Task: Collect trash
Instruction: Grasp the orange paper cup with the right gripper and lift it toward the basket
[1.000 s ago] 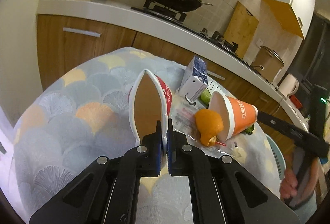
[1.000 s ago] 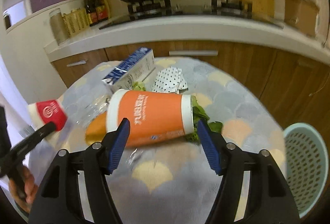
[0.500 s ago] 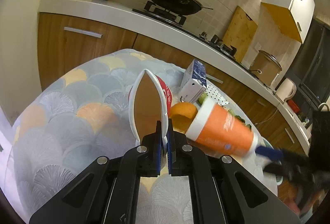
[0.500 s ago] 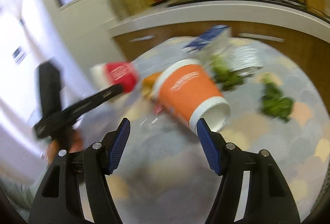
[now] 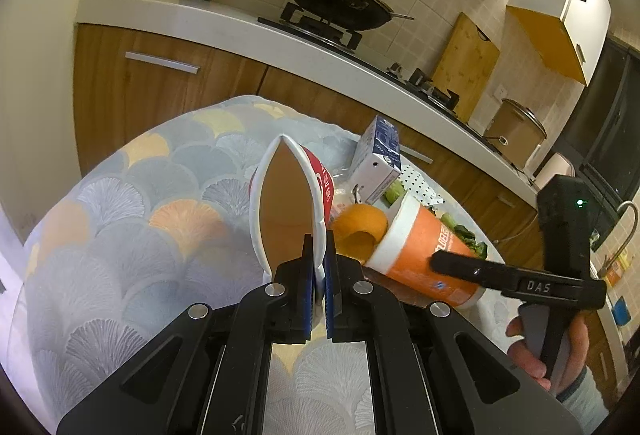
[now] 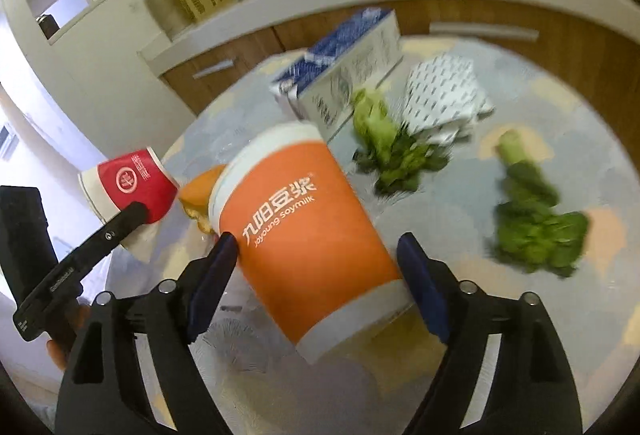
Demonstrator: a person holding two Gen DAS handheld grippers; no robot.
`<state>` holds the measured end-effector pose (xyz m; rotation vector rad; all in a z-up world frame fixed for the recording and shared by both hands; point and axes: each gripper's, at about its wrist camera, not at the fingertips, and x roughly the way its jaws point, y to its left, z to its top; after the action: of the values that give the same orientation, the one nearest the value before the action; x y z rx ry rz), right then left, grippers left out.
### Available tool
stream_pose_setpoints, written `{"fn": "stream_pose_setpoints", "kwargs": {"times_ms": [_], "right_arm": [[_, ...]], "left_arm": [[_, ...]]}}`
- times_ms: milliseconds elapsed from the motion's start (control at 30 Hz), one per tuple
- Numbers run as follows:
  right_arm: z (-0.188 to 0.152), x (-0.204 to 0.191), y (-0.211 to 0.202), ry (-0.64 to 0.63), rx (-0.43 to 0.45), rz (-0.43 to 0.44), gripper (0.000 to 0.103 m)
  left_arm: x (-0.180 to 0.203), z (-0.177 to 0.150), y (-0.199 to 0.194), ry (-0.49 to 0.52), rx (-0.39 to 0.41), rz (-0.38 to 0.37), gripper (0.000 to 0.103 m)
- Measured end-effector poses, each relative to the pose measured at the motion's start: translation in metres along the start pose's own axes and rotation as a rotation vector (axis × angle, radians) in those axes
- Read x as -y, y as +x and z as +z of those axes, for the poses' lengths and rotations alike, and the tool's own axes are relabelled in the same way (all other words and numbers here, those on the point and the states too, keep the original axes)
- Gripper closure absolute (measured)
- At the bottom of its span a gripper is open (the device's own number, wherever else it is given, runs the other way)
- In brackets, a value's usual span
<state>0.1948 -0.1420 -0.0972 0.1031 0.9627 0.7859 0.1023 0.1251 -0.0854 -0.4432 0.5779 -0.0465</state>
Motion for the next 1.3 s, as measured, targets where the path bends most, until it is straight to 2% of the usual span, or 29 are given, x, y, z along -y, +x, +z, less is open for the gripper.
{"fn": "stream_pose_setpoints", "kwargs": {"times_ms": [100,167,233,433,667,800,933,1133,1300], "right_arm": [[-0.008,-0.003,-0.005,-0.006,0.012,0.008,0.03],[-0.015,-0.006,-0.015,-0.018,0.029,0.043,0.045],[-0.022,-0.01,-0.03,-0.034,0.062,0.029,0.049],[-0.037,-0.011,-0.087,-0.025,0.19,-0.01,0.05],[-0.045,0.013,-0.166,0.008,0.357,-0.141,0.05],[-0.056,0.039,-0.213,0.049,0.445,-0.245,0.05],[-0.07,0.073,-0.24,0.111,0.478,-0.331,0.05],[-0.103,0.127,-0.262,0.219,0.474,-0.443,0.05],[-0.125,0.167,-0.267,0.316,0.454,-0.498,0.05]], "left_arm": [[0.001,0.0,0.0,0.005,0.0,0.001,0.101],[0.003,0.0,-0.001,0.013,0.001,0.002,0.101],[0.009,0.0,-0.003,0.04,0.011,0.01,0.101],[0.037,-0.002,-0.021,0.086,0.031,-0.046,0.101],[0.105,0.003,-0.027,0.201,0.04,-0.142,0.101],[0.155,0.0,-0.01,0.269,0.005,-0.218,0.101],[0.208,-0.01,0.018,0.336,-0.054,-0.298,0.101],[0.281,-0.04,0.062,0.428,-0.156,-0.392,0.101],[0.326,-0.068,0.097,0.483,-0.246,-0.444,0.101]]}}
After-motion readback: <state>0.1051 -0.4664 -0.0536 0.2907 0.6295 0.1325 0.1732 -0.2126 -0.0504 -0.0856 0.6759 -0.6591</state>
